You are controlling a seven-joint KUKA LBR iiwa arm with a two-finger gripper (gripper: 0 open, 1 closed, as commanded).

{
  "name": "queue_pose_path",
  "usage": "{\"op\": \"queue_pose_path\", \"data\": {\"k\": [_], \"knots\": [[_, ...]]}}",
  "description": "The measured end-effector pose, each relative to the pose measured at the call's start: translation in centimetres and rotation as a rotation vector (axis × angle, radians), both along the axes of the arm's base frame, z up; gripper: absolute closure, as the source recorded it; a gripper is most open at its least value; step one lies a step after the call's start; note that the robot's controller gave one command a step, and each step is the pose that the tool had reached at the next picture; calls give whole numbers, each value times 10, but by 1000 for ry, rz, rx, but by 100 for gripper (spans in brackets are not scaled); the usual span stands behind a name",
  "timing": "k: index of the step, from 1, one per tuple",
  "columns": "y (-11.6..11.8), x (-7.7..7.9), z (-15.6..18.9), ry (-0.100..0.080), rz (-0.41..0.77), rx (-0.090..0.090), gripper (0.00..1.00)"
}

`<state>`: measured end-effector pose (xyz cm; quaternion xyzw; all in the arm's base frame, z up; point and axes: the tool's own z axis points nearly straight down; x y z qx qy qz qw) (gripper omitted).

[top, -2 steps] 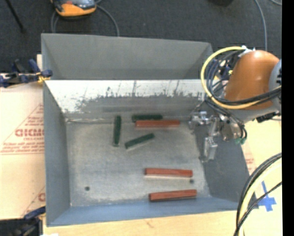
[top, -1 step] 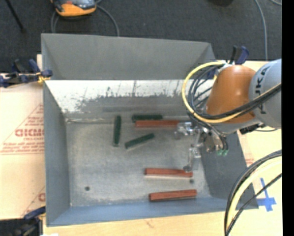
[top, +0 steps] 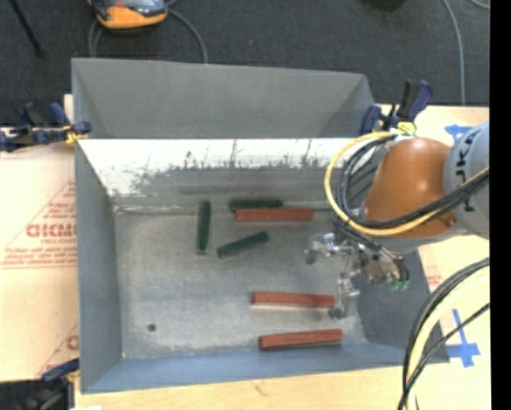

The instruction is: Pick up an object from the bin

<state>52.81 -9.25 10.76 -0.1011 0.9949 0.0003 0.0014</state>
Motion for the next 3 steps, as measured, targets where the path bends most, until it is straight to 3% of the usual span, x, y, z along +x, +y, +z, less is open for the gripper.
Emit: {"op": "queue_pose_path", "data": {"k": [1, 2, 3], "knots": [[1, -5, -26, -1, 171, -2, 100], [1, -5, -26, -1, 172, -3, 100], [20, -4, 120, -3, 159, -2, 100]]}}
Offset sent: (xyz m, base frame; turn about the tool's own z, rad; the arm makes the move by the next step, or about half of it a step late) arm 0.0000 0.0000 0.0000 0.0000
